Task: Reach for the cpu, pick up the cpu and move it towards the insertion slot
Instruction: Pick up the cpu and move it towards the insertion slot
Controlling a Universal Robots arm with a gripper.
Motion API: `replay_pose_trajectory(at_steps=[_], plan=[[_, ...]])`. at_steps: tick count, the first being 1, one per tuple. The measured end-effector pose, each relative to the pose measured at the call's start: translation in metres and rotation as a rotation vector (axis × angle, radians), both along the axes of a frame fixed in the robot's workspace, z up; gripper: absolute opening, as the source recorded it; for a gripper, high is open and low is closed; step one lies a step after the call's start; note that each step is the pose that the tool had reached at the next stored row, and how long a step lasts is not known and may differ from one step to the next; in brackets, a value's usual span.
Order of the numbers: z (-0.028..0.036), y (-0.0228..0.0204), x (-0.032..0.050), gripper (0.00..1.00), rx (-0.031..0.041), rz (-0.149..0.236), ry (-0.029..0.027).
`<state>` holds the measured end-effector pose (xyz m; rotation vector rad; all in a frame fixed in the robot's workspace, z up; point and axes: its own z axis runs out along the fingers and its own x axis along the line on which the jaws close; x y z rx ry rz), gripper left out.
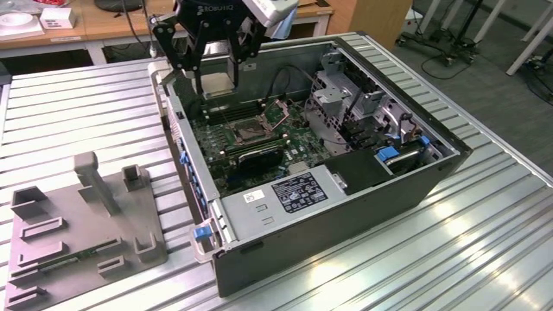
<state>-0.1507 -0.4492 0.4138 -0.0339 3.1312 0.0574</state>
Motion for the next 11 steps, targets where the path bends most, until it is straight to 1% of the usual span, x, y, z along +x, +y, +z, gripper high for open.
replay_pose_trajectory(at_steps=[11], plan=[[0.0,0.0,0.0216,0.55,0.0,0.0,0.0]])
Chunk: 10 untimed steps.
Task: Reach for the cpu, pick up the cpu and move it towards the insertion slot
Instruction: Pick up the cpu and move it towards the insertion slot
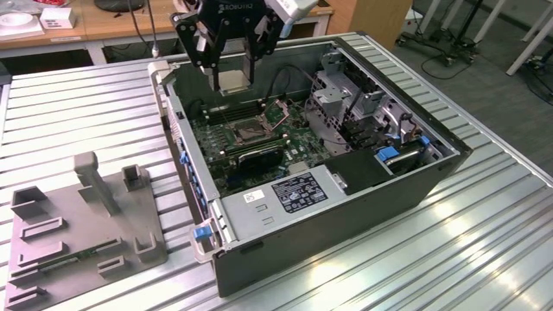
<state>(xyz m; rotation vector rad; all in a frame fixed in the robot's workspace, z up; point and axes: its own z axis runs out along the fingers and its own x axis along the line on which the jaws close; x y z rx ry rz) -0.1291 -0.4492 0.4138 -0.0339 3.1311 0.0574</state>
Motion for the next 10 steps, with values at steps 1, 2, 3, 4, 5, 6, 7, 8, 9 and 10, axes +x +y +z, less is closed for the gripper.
replay_pose_trajectory(at_steps=[1,2,3,4,5,6,7,8,9,10], plan=[[0.0,0.0,0.0019,0.55,0.0,0.0,0.0],[0.0,0.0,0.0039,0.55,0.0,0.0,0.0],[0.0001,0.0,0.0058,0.55,-0.0001,0.0,0.0001],[0.0,0.0,0.0078,0.55,-0.0001,0.0,0.0001],[0.0,0.0,0.0091,0.55,0.0,0.0,0.0],[0.0,-0.0001,0.0095,0.55,-0.0001,0.0,0.0],[0.0,-0.0001,0.0095,0.55,0.0,0.0,0.0],[0.0,0.0,0.0095,0.55,0.0,0.0,0.0],[0.0,0.0,0.0101,0.55,0.0,0.0,0.0],[0.0,0.0,0.0107,0.55,0.0,0.0,0.0001]])
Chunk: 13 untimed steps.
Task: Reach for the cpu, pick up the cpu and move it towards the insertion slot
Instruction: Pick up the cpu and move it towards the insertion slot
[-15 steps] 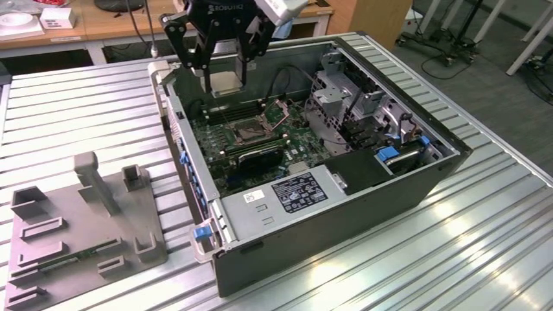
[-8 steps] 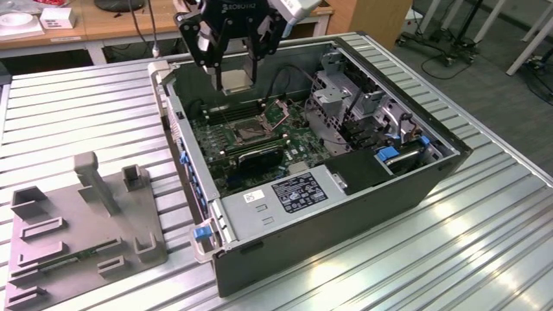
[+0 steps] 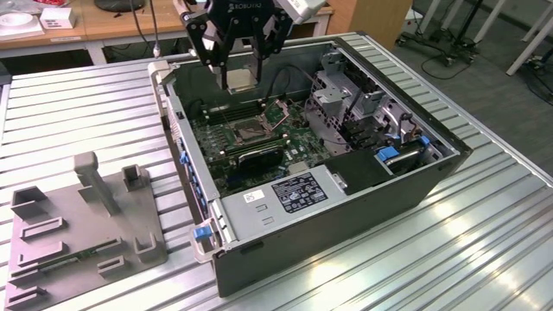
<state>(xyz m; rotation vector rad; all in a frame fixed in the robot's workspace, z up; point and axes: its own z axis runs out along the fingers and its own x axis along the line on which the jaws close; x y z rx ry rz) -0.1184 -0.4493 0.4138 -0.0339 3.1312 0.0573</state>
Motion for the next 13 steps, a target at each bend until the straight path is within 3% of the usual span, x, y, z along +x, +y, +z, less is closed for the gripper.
replay_pose_trajectory(at_steps=[13], plan=[[0.0,0.0,0.0078,0.55,0.0,0.0,0.0]])
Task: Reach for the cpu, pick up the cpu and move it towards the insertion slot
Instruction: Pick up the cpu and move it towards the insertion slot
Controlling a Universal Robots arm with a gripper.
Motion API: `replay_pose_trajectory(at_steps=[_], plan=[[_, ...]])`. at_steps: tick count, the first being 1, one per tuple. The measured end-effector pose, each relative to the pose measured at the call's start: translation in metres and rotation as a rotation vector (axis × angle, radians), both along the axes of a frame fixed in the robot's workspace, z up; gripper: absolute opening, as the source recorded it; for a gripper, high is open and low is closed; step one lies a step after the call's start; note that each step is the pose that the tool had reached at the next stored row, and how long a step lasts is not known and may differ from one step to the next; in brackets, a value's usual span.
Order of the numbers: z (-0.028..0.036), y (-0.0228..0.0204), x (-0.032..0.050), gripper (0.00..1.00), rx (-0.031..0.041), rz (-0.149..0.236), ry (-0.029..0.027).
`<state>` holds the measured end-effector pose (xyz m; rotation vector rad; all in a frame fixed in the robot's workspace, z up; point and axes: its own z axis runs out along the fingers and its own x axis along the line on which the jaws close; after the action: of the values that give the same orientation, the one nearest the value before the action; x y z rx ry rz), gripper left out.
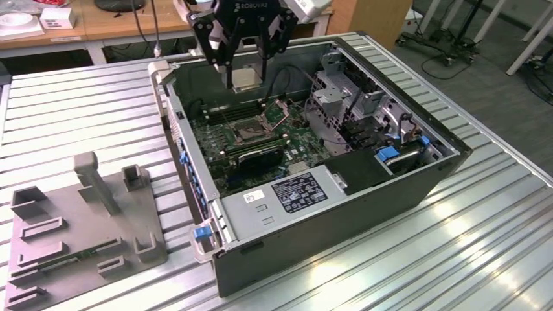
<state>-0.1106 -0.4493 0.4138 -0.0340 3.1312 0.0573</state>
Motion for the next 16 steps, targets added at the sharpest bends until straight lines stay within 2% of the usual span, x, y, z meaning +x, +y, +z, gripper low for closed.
replay_pose_trajectory(at_steps=[5,16], plan=[[0.0,0.0,0.0064,0.55,0.0001,0.0,0.0],[-0.0002,0.0032,0.0066,0.55,0.0001,0.0,0.0]])
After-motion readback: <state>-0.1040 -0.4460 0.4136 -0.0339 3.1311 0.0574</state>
